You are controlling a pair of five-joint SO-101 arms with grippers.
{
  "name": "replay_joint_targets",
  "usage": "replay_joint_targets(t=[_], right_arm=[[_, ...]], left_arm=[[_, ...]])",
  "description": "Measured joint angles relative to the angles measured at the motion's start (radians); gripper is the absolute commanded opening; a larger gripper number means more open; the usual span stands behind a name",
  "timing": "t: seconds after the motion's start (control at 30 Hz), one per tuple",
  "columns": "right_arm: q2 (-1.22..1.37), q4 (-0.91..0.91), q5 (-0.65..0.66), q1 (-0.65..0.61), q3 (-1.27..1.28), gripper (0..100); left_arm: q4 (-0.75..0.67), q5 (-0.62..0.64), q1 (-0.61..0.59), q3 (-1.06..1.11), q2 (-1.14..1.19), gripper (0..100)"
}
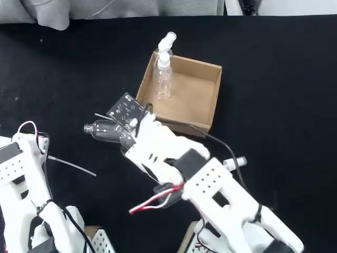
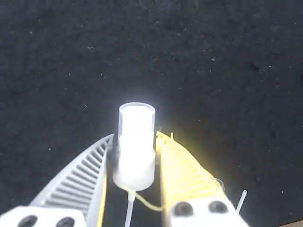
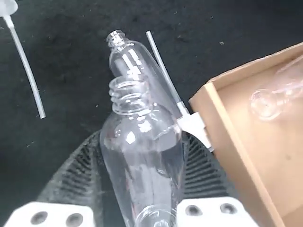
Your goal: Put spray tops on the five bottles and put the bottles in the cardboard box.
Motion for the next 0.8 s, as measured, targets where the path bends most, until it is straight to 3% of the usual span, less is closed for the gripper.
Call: replay_joint_targets(t=[0.43, 0.8], right_arm=[[-0.236, -0.190, 0.000, 0.000, 0.201, 5.7], [-0.239, -0.206, 0.000, -0.002, 0.203, 5.7]], left_arm=[[0.000, 0.002, 0.000, 0.000, 0.000, 3], [0.012, 0.026, 0.000, 0.009, -0.101, 3]])
